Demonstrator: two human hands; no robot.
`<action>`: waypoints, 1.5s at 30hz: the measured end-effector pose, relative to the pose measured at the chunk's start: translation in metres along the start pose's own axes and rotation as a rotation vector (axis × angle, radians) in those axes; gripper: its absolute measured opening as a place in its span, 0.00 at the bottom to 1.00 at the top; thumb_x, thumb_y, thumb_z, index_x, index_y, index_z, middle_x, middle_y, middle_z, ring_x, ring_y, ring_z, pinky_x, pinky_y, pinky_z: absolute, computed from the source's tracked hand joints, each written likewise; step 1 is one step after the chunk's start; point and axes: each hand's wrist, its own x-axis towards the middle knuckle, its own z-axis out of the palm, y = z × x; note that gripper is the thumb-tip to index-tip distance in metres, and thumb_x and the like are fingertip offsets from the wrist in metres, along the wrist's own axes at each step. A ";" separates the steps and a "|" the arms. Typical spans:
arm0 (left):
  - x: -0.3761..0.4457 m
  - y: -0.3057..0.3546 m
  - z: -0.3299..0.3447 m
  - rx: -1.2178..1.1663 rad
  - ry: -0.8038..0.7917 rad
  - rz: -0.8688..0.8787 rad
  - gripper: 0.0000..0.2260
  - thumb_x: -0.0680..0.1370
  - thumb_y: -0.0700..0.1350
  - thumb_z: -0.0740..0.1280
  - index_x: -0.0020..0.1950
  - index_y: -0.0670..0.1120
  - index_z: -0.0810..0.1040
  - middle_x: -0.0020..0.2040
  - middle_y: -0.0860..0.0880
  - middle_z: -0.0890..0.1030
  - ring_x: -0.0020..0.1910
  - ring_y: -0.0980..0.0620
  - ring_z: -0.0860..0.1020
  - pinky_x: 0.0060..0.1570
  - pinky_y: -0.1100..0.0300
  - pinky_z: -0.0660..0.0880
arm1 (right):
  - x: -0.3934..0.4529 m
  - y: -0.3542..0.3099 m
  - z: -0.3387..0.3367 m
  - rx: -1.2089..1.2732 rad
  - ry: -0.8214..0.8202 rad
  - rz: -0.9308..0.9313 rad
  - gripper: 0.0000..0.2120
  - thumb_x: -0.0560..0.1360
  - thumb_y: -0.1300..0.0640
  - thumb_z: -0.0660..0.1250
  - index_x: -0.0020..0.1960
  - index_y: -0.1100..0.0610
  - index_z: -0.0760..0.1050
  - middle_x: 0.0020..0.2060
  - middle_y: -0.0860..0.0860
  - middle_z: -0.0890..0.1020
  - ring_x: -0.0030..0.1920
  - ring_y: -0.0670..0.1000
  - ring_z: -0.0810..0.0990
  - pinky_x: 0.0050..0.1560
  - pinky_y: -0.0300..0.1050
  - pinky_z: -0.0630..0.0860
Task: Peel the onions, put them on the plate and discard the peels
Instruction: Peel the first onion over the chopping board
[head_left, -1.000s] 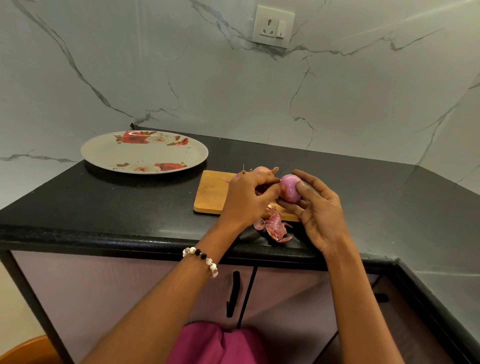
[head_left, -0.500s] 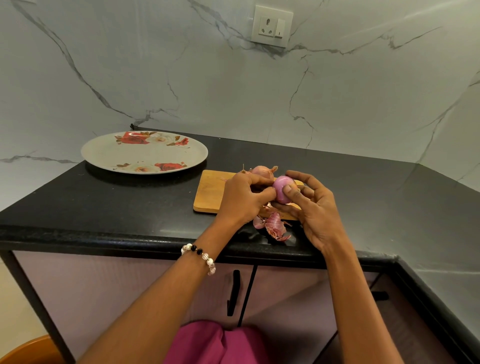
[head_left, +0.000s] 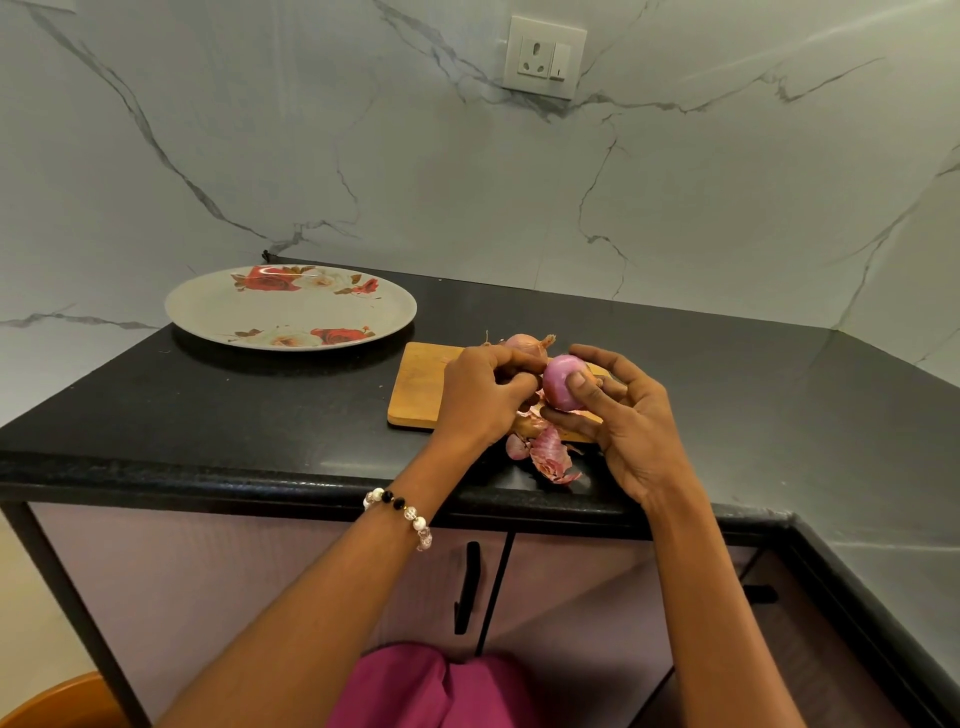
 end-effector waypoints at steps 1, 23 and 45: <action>0.000 0.000 0.000 -0.016 0.001 -0.004 0.09 0.75 0.37 0.69 0.53 0.44 0.83 0.46 0.46 0.85 0.41 0.55 0.83 0.46 0.58 0.81 | 0.000 0.000 0.000 0.012 0.007 0.005 0.20 0.73 0.61 0.70 0.64 0.64 0.75 0.49 0.55 0.86 0.50 0.61 0.85 0.45 0.53 0.85; 0.001 -0.002 -0.001 -0.039 0.020 -0.041 0.08 0.73 0.40 0.73 0.51 0.45 0.84 0.46 0.49 0.85 0.44 0.56 0.82 0.49 0.54 0.81 | 0.000 0.003 0.002 -0.207 0.041 -0.119 0.25 0.63 0.60 0.77 0.60 0.55 0.77 0.52 0.55 0.82 0.51 0.57 0.85 0.46 0.52 0.85; -0.003 0.004 -0.001 -0.136 -0.190 -0.029 0.16 0.80 0.36 0.62 0.66 0.49 0.73 0.47 0.42 0.80 0.46 0.40 0.79 0.42 0.45 0.80 | -0.002 0.001 0.000 -0.035 0.039 -0.094 0.23 0.67 0.62 0.75 0.61 0.59 0.76 0.54 0.59 0.82 0.53 0.61 0.85 0.49 0.53 0.84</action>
